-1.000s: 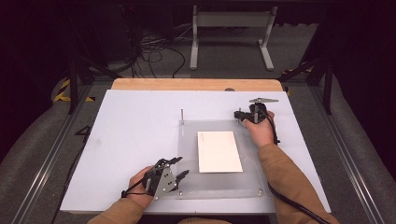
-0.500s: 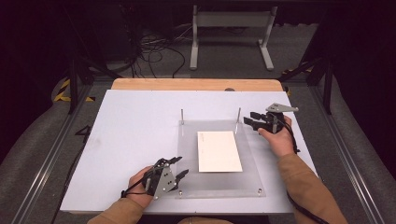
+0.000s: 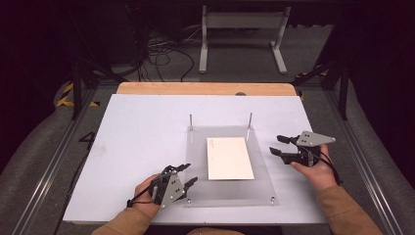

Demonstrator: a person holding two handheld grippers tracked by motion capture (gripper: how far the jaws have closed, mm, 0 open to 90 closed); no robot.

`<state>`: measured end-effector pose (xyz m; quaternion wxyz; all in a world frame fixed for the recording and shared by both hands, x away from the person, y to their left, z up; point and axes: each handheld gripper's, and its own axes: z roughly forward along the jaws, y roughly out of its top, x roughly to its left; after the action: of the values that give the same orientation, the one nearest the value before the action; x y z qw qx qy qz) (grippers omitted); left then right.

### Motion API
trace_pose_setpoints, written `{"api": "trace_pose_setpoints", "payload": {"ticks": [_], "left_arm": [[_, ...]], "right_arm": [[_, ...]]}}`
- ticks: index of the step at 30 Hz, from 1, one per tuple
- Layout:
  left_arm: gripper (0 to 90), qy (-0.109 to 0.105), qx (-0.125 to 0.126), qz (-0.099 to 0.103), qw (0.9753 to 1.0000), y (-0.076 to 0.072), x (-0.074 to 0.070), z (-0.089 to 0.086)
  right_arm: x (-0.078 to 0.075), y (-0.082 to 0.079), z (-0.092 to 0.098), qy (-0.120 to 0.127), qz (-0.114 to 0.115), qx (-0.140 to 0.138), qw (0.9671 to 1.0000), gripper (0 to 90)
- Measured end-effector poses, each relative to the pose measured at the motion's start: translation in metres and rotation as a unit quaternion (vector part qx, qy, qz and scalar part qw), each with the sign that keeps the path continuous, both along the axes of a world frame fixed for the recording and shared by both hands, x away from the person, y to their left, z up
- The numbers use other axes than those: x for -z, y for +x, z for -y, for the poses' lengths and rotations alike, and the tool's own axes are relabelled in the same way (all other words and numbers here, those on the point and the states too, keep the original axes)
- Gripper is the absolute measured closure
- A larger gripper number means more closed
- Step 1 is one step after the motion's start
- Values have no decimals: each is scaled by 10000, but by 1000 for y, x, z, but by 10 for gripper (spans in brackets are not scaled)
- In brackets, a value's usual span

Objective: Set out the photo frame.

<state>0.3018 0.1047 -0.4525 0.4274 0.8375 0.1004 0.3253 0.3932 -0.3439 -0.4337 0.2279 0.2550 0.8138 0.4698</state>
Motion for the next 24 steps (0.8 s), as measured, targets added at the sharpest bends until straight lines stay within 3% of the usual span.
{"api": "trace_pose_setpoints", "payload": {"ticks": [7, 11, 13, 15, 19, 21, 24], "left_arm": [[500, 2, -19, -4, 10000, 0, -1, 0], [500, -8, -16, -12, 10000, 0, -2, 0], [500, -44, -17, -26, 10000, 0, -2, 0], [500, -42, -11, -35, 10000, 0, -2, 1], [503, -85, 48, -28, 9999, -1, -3, 2], [511, -124, 54, -22, 9999, -1, -5, 2], [518, -111, 57, -1, 9999, -2, -5, 3]], "right_arm": [[8, -19, -2, -600, 263, -313, 9974, 416], [14, -30, -14, -1074, 535, -690, 9904, 386], [15, -33, -20, -1196, 666, -816, 9872, 370], [15, -34, -23, -1195, 718, -907, 9861, 363], [13, -39, -35, -1116, 1059, -1237, 9803, 394], [11, -40, -44, -1146, 1259, -1405, 9753, 427], [12, -42, -51, -1238, 1397, -1526, 9705, 455]]}}
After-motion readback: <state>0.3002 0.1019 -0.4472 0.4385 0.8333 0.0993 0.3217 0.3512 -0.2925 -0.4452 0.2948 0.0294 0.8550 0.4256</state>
